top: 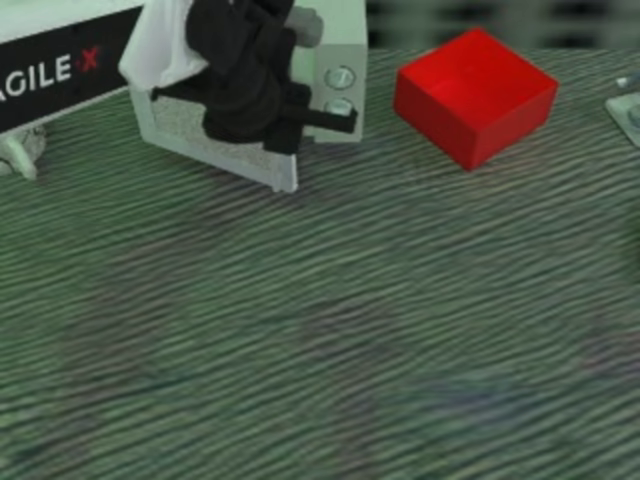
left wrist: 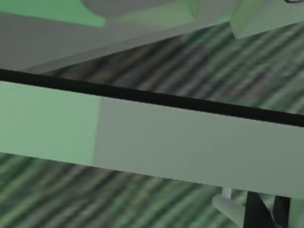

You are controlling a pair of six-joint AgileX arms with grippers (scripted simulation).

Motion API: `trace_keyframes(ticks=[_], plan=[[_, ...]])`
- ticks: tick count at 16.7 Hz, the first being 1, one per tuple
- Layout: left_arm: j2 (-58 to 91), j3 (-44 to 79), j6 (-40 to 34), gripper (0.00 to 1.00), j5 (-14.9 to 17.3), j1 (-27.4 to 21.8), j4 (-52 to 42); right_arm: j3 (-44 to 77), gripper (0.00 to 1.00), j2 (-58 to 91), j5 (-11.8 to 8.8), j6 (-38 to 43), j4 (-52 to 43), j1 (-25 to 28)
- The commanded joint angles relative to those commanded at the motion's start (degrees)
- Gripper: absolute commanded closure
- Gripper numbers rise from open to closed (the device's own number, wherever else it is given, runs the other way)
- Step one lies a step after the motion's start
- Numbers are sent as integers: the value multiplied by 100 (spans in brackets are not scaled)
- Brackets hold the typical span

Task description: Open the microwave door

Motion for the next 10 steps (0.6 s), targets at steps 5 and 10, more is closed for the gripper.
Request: trace_keyframes(ticks=[5, 10], plan=[[0, 0, 0, 100, 0, 0, 0, 0, 0, 0, 0, 0, 0, 0], [21, -18, -22, 100, 32, -36, -1, 0, 0, 0, 0, 0, 0, 0]])
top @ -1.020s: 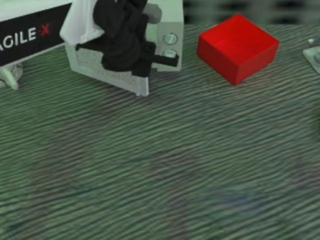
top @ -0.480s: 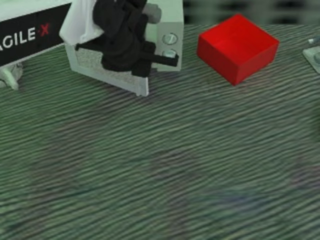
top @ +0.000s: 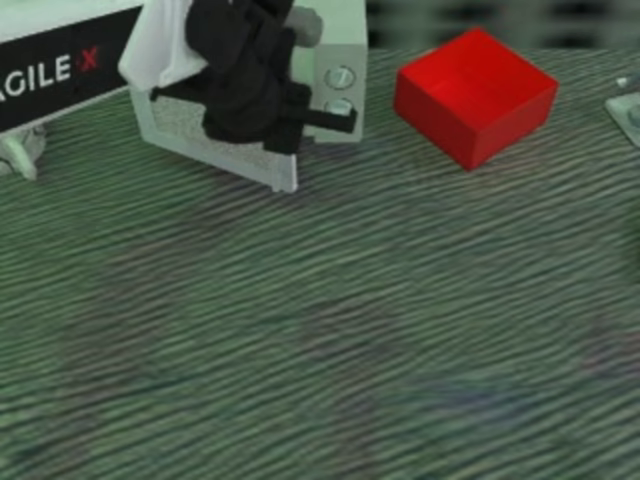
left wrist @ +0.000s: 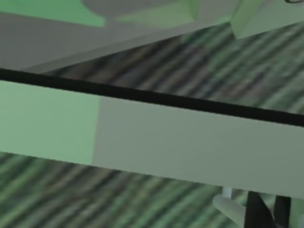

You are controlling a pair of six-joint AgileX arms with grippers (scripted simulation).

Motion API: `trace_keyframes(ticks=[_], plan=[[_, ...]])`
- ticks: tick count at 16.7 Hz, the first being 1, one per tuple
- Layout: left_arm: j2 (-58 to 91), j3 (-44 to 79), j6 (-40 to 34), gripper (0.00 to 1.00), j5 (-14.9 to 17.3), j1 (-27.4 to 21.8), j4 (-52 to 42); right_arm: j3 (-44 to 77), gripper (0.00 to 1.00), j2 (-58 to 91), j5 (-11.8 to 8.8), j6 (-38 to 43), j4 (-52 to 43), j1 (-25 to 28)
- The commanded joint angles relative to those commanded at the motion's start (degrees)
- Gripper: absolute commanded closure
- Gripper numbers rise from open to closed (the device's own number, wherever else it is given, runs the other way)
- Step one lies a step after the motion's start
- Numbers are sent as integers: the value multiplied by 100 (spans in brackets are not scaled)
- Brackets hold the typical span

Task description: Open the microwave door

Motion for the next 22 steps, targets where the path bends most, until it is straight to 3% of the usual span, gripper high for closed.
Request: trace_keyframes(ticks=[9, 22], plan=[[-492, -635, 763, 100, 394, 228, 230, 0, 0, 0, 0, 0, 0, 0], [-494, -635, 764, 100, 395, 228, 231, 0, 0, 0, 0, 0, 0, 0]])
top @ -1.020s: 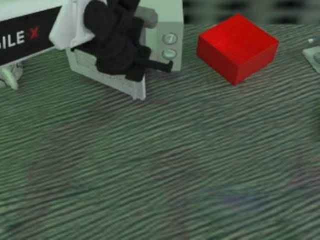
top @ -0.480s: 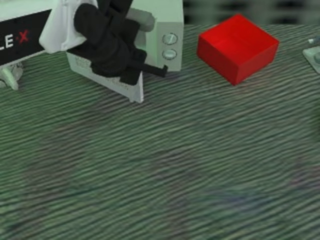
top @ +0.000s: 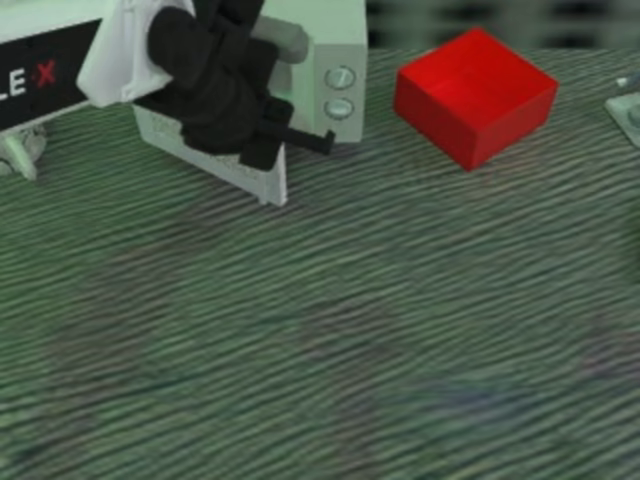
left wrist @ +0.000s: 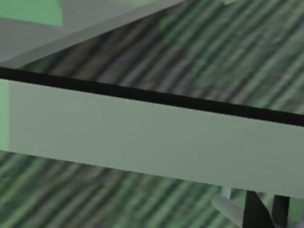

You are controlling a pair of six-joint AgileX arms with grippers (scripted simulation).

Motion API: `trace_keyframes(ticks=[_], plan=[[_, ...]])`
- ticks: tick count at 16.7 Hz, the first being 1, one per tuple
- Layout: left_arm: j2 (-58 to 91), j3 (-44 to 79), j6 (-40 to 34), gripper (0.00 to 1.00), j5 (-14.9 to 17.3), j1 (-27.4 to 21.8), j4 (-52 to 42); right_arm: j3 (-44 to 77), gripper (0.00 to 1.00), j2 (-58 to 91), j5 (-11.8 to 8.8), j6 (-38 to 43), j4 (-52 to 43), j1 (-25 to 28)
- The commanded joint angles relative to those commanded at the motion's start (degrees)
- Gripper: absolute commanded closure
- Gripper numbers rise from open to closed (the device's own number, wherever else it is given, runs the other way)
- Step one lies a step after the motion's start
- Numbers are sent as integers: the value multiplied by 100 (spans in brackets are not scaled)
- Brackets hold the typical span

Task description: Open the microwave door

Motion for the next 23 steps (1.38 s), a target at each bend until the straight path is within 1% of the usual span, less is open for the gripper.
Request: trace_keyframes(ticks=[11, 14, 20, 23], plan=[[0, 0, 0, 100, 0, 0, 0, 0, 0, 0, 0, 0, 0, 0], [-44, -57, 62, 100, 81, -1, 30, 0, 0, 0, 0, 0, 0, 0], [-385, -534, 788, 100, 459, 250, 89, 0, 0, 0, 0, 0, 0, 0], [-419, -539, 821, 100, 480, 260, 109, 0, 0, 0, 0, 0, 0, 0]])
